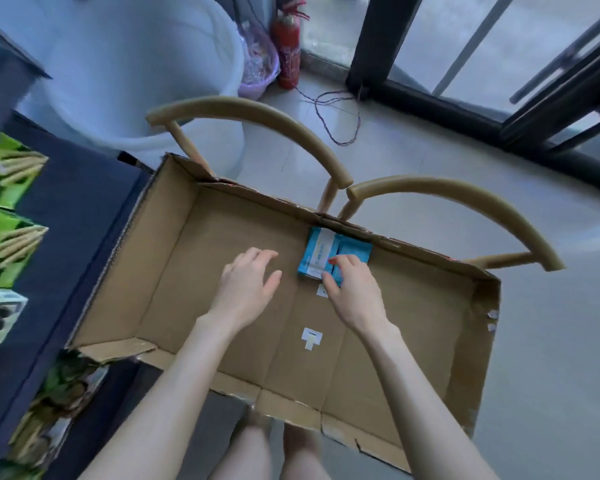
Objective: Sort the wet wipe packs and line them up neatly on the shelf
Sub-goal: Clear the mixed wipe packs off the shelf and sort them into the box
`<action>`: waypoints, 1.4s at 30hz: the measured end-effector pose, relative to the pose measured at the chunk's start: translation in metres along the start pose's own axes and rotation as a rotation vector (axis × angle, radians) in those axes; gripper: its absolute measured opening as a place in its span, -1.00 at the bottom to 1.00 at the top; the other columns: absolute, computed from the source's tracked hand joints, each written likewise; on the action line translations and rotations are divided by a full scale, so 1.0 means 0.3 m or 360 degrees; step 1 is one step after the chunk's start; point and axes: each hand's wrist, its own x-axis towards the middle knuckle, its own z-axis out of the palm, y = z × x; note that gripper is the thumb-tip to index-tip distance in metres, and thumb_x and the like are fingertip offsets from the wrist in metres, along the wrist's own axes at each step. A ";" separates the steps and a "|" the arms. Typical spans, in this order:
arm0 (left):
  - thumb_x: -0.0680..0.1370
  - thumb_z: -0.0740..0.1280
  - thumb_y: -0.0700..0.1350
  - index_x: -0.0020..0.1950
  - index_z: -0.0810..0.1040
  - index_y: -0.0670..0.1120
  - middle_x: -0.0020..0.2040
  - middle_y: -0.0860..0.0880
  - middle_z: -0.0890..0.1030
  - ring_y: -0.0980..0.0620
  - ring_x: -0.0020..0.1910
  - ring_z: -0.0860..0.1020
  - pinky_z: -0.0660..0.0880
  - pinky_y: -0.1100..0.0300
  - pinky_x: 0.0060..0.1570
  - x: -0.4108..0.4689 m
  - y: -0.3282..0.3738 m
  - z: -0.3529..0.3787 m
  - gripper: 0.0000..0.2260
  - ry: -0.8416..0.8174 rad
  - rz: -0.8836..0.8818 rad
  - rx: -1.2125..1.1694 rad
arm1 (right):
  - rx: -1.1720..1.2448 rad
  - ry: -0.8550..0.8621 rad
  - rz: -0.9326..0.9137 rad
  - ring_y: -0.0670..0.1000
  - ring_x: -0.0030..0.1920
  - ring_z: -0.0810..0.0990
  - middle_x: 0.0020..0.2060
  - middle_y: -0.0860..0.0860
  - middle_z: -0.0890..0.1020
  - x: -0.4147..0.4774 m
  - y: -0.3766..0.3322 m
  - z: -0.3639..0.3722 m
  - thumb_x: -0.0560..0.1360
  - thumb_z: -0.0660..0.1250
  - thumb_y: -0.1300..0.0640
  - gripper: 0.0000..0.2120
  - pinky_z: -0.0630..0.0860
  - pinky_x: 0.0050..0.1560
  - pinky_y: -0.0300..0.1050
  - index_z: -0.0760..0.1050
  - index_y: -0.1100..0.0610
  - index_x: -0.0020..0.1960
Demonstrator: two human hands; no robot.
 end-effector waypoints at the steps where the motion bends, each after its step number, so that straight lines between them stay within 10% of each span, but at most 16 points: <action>1: 0.62 0.19 -0.05 0.37 0.40 -0.05 0.31 0.00 0.44 0.02 0.30 0.37 0.24 0.13 0.27 -0.063 0.007 -0.068 -0.68 0.0088 -0.0001 -0.0052 | 0.0001 0.0015 -0.0080 0.06 0.23 0.42 0.24 0.04 0.49 -0.039 -0.060 -0.035 0.60 0.18 0.03 -0.67 0.39 0.17 -0.07 0.42 0.14 0.31; 12: 0.54 0.22 0.01 0.23 0.53 -0.11 0.10 -0.02 0.58 -0.03 0.09 0.52 0.45 -0.03 0.15 -0.863 -0.247 -0.572 -0.67 0.1029 -0.0113 -0.0197 | -0.0018 0.0168 -0.1011 -0.03 0.22 0.44 0.23 -0.04 0.50 -0.568 -0.777 -0.090 0.59 0.21 0.01 -0.69 0.41 0.16 -0.14 0.42 0.07 0.31; 17: 0.56 0.29 0.04 0.21 0.56 -0.09 0.11 0.02 0.61 0.03 0.10 0.56 0.34 0.35 0.09 -1.389 -0.513 -0.596 -0.69 0.1287 -0.0384 -0.0215 | -0.0009 0.0109 -0.1373 0.02 0.17 0.49 0.16 -0.02 0.55 -0.901 -1.068 0.152 0.57 0.26 0.04 -0.72 0.43 0.10 -0.13 0.48 0.09 0.25; 25: 0.52 0.26 0.11 0.16 0.57 -0.07 0.02 0.09 0.62 0.17 0.00 0.55 0.41 0.32 0.01 -2.063 -0.842 -0.630 -0.66 0.1767 -0.0742 -0.0269 | 0.0063 -0.0192 -0.1864 0.08 0.01 0.56 0.03 0.01 0.58 -1.361 -1.521 0.519 0.55 0.29 0.12 -0.79 0.53 -0.06 0.00 0.54 0.14 0.15; 38: 0.52 0.35 -0.05 0.14 0.58 -0.13 -0.01 0.02 0.61 0.03 -0.02 0.59 0.49 0.22 -0.03 -2.409 -1.292 -0.920 -0.76 0.2290 -0.1050 -0.0094 | 0.0125 -0.0397 -0.2327 0.02 -0.13 0.57 0.06 -0.03 0.57 -1.606 -2.216 0.829 0.56 0.28 0.07 -0.78 0.48 -0.04 -0.06 0.55 0.11 0.16; 42: 0.50 0.15 0.16 0.18 0.55 -0.13 0.11 -0.03 0.57 -0.08 0.10 0.55 0.51 -0.04 0.04 -2.430 -1.462 -1.008 -0.54 0.2112 -0.1272 0.0001 | -0.0134 -0.0438 -0.2335 0.10 0.13 0.48 0.10 0.01 0.53 -1.594 -2.384 0.919 0.55 0.29 0.01 -0.67 0.44 0.05 -0.06 0.48 0.11 0.26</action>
